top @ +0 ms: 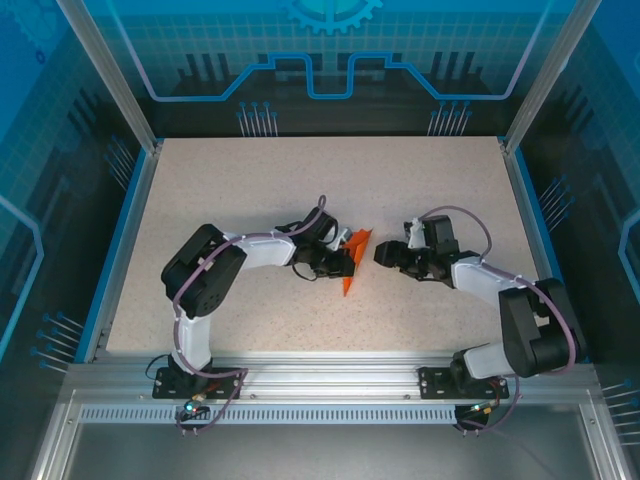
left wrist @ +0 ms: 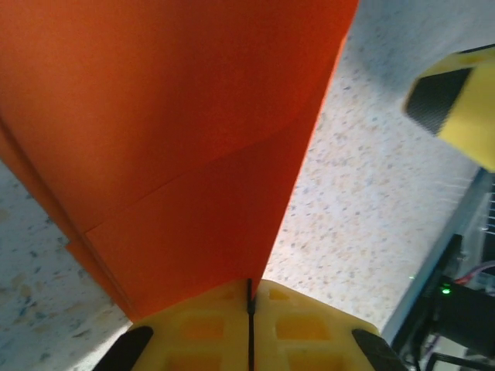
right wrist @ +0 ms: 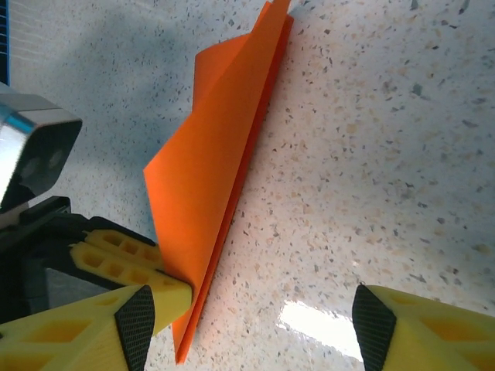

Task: Fold a paper plane with a square sheet of paper (fold left side to right side)
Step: Fold the wing for the fifth time at the center of the table.

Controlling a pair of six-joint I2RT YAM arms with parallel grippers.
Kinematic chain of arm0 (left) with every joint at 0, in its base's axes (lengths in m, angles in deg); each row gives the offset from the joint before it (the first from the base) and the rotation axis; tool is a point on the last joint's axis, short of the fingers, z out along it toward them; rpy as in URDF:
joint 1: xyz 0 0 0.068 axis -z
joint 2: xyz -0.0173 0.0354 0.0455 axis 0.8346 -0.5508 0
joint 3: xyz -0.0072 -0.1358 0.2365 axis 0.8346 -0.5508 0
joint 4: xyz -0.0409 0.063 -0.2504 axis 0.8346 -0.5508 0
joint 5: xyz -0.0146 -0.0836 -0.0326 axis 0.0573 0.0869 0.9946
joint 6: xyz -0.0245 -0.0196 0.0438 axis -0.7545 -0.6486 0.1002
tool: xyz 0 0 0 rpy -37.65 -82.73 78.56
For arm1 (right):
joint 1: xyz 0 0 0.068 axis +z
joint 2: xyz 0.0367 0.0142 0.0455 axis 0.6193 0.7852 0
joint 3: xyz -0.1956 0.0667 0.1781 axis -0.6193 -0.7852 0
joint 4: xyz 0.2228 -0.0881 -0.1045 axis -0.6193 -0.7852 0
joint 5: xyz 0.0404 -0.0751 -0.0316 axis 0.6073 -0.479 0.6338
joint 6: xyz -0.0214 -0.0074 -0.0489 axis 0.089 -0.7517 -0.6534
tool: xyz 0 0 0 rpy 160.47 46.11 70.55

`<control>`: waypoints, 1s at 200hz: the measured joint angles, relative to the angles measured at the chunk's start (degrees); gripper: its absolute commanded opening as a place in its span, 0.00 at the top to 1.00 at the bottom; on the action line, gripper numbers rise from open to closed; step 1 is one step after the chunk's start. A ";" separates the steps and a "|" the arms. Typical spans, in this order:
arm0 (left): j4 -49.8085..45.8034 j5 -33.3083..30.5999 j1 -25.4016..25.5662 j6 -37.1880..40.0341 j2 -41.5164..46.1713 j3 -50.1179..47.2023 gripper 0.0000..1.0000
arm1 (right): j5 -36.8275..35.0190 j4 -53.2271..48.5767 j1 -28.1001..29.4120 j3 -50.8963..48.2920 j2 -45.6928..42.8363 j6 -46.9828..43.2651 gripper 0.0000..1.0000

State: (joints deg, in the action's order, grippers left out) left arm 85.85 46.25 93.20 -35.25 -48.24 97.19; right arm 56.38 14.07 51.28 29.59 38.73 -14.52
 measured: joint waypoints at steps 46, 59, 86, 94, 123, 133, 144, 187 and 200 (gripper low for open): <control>10.75 5.53 -2.51 -8.17 0.28 -4.59 0.93 | 0.42 6.08 2.14 -0.72 4.02 2.86 0.33; 12.98 6.43 -3.04 -9.97 0.28 -5.84 0.93 | 0.42 7.67 2.71 -0.72 5.11 3.69 0.34; 16.65 7.93 -3.58 -13.27 0.28 -7.08 0.93 | 0.66 11.10 3.37 -0.70 8.37 5.84 0.37; 17.79 8.35 -3.69 -14.21 0.28 -7.37 0.93 | 0.76 12.13 3.48 -0.70 9.38 6.47 0.38; 21.40 9.57 -4.44 -17.07 0.28 -8.61 0.93 | 1.79 15.19 3.61 0.00 11.56 8.79 0.39; 22.36 9.92 -4.74 -17.97 0.28 -9.03 0.93 | 1.99 16.26 3.63 0.17 12.20 9.35 0.39; 23.21 10.10 -5.05 -18.75 0.26 -9.42 0.93 | 2.16 16.72 3.67 0.46 12.66 10.05 0.39; 25.18 10.64 -5.55 -20.70 0.20 -9.79 0.93 | 2.99 18.78 4.24 2.64 15.65 11.45 0.41; 25.57 10.86 -5.64 -21.35 0.09 -9.79 0.93 | 3.19 19.04 4.52 3.45 16.55 11.80 0.42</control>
State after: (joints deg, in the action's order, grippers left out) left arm 111.42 57.11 87.56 -56.60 -48.16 87.40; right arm 59.57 33.11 55.81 33.04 55.28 -2.72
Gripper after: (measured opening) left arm 0.071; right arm 0.584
